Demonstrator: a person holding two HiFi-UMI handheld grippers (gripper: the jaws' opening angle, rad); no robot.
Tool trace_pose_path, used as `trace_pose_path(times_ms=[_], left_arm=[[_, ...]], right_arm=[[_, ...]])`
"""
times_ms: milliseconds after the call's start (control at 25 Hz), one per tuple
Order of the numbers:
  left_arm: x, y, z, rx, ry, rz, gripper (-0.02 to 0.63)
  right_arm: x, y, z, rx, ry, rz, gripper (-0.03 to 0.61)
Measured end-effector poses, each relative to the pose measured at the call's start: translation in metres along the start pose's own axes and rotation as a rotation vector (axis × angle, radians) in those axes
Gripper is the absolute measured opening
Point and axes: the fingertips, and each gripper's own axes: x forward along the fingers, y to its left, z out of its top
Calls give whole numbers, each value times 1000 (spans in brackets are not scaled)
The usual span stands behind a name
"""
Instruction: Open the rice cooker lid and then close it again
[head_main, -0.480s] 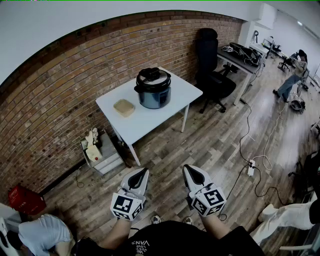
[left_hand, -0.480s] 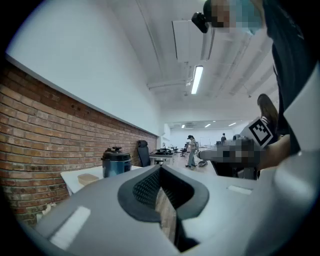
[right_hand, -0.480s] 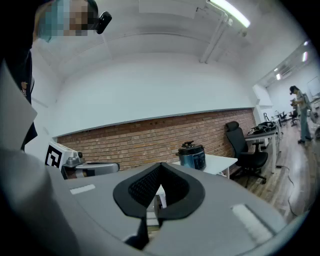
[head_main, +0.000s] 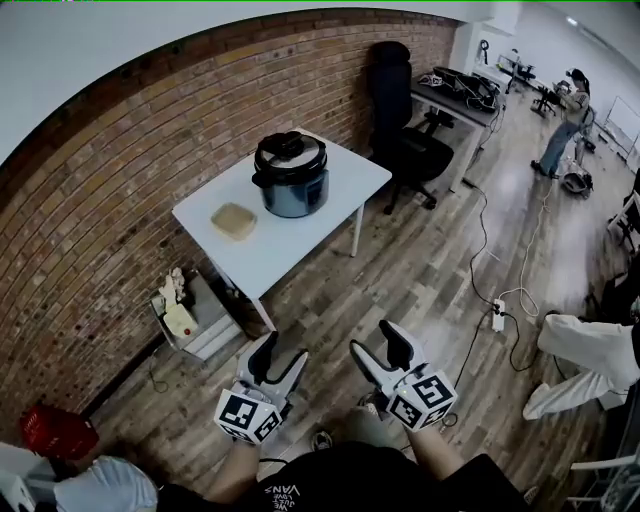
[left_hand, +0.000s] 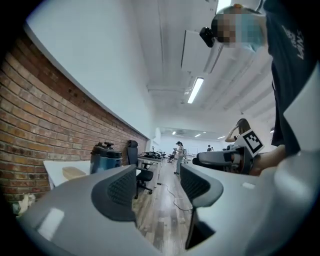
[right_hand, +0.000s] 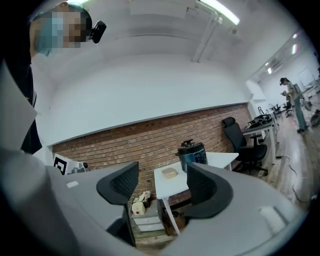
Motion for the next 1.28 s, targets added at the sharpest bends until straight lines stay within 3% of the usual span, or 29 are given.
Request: trace_pose_path(times_ms=[160, 760, 1080, 1280], left_arm=[[29, 18, -7, -13, 19, 11, 267], [182, 88, 3, 36, 15, 143, 268], [208, 132, 11, 52, 19, 241, 268], [226, 163, 14, 39, 27, 244, 268]], right_arm=[[24, -26, 7, 5, 3, 0, 295], [145, -150, 43, -18, 72, 141, 295], [194, -180, 46, 7, 109, 199, 295], [233, -187, 47, 14, 120, 203, 295]])
